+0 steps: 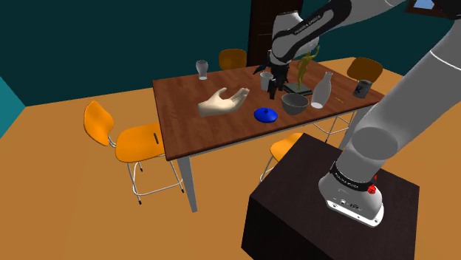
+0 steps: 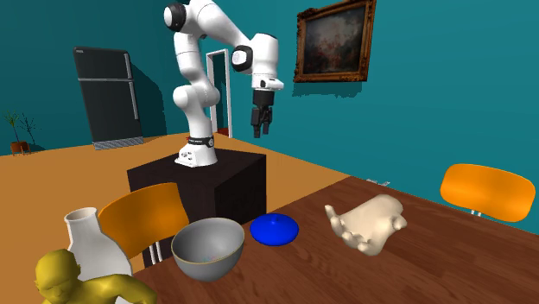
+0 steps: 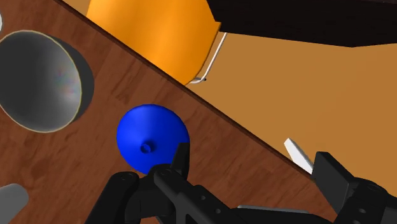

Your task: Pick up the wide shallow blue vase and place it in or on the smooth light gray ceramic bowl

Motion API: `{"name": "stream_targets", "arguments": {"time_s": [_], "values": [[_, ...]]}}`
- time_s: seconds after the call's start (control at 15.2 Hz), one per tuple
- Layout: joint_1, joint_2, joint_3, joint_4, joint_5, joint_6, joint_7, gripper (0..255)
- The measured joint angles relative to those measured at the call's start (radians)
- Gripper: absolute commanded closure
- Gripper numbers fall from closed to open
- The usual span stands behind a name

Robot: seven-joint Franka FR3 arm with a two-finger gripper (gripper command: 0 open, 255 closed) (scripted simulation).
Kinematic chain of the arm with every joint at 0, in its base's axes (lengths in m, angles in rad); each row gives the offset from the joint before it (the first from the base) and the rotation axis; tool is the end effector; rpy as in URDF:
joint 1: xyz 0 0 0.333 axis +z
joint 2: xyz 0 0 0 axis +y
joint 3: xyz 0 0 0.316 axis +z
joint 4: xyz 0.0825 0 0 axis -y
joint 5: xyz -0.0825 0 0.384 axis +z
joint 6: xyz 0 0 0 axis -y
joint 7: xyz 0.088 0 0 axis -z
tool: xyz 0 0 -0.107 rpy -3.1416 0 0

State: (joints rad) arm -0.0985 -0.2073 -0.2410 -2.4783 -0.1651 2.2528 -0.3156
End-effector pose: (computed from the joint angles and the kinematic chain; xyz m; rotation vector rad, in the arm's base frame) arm 0.4221 -0.1531 0.3637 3.0710 0.1340 -0.0693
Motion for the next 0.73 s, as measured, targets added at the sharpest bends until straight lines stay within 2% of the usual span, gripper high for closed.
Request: {"name": "stream_targets", "arguments": {"time_s": [0.4, 0.73], "values": [[-0.019, 0.234, -0.045, 0.094, 0.066, 0.156, -0.095, 0], [-0.069, 0.427, -0.057, 0.212, 0.157, 0.24, -0.211, 0]]}}
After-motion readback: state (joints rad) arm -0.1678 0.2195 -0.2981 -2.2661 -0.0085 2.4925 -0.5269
